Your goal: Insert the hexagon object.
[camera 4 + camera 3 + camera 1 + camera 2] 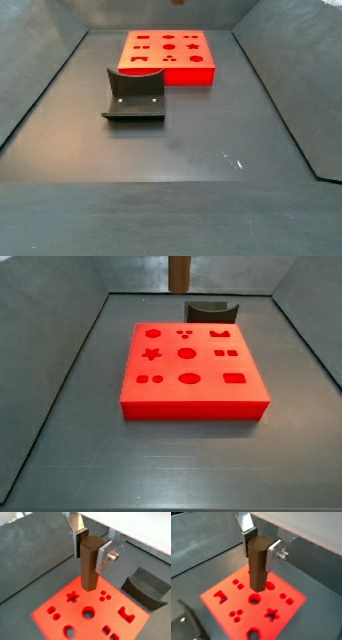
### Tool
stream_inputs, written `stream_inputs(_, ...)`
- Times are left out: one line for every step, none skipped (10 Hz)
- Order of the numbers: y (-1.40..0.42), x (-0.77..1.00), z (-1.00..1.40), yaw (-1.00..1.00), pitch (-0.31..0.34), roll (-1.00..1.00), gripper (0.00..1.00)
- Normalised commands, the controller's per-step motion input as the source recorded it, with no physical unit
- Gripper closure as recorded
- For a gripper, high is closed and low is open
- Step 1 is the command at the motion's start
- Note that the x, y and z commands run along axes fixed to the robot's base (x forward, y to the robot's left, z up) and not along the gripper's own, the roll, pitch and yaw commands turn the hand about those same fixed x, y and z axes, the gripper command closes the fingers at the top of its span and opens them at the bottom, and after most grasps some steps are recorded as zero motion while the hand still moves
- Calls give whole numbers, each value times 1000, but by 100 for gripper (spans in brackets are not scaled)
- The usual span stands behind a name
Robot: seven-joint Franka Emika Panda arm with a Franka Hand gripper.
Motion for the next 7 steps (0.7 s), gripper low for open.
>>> stream_inputs(631,0,-503,-66,4,343,100)
stream_inputs(737,-129,-489,0,9,310,100)
stream_inputs(383,-31,-377,237,43,317,100)
stream_inputs(226,0,-443,340,0,251,100)
stream_inputs(197,-77,-583,426,-96,44,100)
stream_inputs(211,-43,-557,731,-150,-56,100)
stream_inputs(0,0,-291,1000,-134,-24,100)
